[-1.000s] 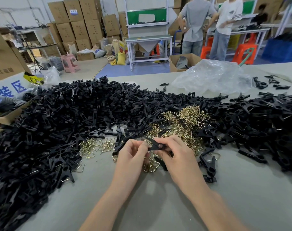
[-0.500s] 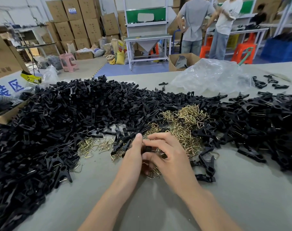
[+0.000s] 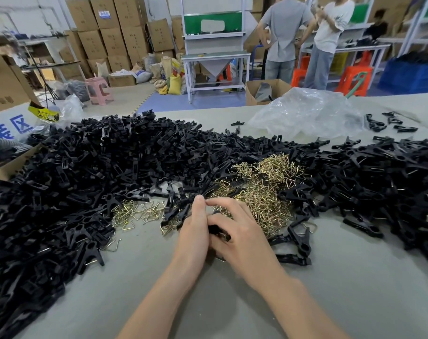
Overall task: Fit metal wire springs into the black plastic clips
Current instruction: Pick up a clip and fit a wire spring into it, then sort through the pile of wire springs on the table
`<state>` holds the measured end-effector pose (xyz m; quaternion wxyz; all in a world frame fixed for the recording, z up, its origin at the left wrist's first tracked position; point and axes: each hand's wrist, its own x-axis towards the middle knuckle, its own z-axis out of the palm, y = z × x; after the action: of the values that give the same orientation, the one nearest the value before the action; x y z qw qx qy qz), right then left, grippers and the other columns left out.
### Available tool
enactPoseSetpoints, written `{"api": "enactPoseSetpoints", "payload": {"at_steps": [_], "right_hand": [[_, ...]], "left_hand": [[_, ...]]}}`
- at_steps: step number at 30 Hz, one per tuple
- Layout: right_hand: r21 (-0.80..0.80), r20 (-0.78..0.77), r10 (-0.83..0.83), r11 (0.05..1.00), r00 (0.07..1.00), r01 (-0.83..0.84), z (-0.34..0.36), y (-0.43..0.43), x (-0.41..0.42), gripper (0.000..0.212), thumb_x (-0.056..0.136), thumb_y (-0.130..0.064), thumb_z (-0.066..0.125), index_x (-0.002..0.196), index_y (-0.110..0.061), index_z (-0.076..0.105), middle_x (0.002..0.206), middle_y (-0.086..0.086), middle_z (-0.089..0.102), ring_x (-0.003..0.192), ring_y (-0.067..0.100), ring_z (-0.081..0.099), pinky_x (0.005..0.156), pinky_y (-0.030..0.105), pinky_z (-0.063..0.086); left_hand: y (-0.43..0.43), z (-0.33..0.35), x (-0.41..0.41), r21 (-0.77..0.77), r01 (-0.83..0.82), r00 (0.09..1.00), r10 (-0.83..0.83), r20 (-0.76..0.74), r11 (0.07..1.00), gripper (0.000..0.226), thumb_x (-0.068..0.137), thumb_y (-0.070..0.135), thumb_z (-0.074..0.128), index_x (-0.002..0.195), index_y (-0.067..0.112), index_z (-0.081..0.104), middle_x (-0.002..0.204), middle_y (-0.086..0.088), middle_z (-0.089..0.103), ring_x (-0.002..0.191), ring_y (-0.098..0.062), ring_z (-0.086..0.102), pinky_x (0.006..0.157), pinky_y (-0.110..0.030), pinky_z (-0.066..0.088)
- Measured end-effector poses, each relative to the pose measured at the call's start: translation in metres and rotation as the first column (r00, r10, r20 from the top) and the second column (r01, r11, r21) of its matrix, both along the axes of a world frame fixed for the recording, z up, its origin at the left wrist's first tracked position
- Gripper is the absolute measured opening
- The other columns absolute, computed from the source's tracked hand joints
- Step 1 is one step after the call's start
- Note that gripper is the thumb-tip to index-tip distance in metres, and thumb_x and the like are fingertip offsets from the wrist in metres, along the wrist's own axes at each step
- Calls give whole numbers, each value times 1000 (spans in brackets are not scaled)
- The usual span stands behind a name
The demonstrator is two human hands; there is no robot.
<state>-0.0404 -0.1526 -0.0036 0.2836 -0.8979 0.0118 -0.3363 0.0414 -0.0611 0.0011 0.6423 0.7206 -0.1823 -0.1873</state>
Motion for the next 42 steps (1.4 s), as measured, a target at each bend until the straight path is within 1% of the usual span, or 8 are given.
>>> {"api": "enactPoseSetpoints", "payload": {"at_steps": [11, 15, 21, 24, 29, 32, 38, 42], "right_hand": [[-30, 76, -23, 999, 997, 25, -1, 2, 1, 18, 93, -25, 66, 111, -25, 68, 125, -12, 58, 120, 8, 49, 102, 19, 41], [279, 99, -152, 953, 983, 119, 8, -1, -7, 16, 94, -32, 67, 109, -30, 74, 111, -13, 60, 105, 2, 58, 92, 14, 44], [797, 117, -352, 591, 929, 124, 46, -40, -46, 19, 87, -37, 71, 105, -34, 73, 98, -8, 73, 87, 2, 68, 77, 14, 51], [957, 282, -579, 221, 765, -186, 99, -97, -71, 40, 90, -22, 70, 128, -14, 63, 97, 0, 72, 83, 7, 68, 84, 18, 57], [972, 149, -589, -61, 794, -228, 121, -143, -100, 35, 108, -25, 47, 133, -3, 57, 132, 27, 61, 99, 16, 65, 107, 11, -4], [977, 212, -361, 71, 908, -199, 107, -123, -87, 16, 98, -6, 62, 109, 5, 64, 107, 17, 69, 96, 21, 68, 93, 24, 57], [713, -106, -139, 680, 985, 173, 37, -38, -29, 23, 102, -23, 58, 121, -34, 64, 100, -10, 74, 97, 1, 68, 92, 24, 54], [-16, -161, -228, 973, 960, 229, 3, -8, -2, 28, 104, -27, 48, 127, -30, 64, 119, -13, 65, 110, 4, 57, 100, 26, 42]], "left_hand": [[3, -3, 1, -184, 41, 989, -66, -132, 982, 75, 81, 81, 41, 97, 18, 78, 106, -12, 76, 105, -25, 71, 95, -46, 50], [5, 4, -2, -287, 62, 966, -130, -225, 956, 79, 81, 81, 48, 109, 12, 75, 100, -19, 72, 84, -27, 65, 70, -40, 52], [8, 2, -3, -342, 78, 964, -158, -212, 937, 61, 83, 64, 41, 97, 17, 78, 92, -5, 75, 64, -13, 65, 54, -22, 54], [8, 1, -3, -367, 64, 956, -162, -244, 928, 61, 83, 60, 43, 96, 11, 77, 86, -11, 73, 60, -14, 64, 52, -22, 54], [8, 1, -9, -377, 33, 962, -132, -240, 926, 55, 87, 55, 47, 97, 9, 76, 85, -13, 71, 61, -16, 62, 51, -21, 53], [11, 2, -13, -306, -14, 996, -15, -93, 952, 38, 102, 39, 46, 94, 17, 76, 84, -6, 71, 64, -13, 63, 55, -26, 55], [23, -5, 5, 278, -465, 711, 167, 683, 841, 27, 97, 19, 57, 123, 16, 64, 125, -6, 60, 119, -26, 49, 104, -40, 33], [31, -10, 29, 458, -494, 759, 109, 642, 739, 49, 96, 30, 57, 141, 13, 51, 149, -22, 41, 141, -37, 30, 118, -50, 19]]}}
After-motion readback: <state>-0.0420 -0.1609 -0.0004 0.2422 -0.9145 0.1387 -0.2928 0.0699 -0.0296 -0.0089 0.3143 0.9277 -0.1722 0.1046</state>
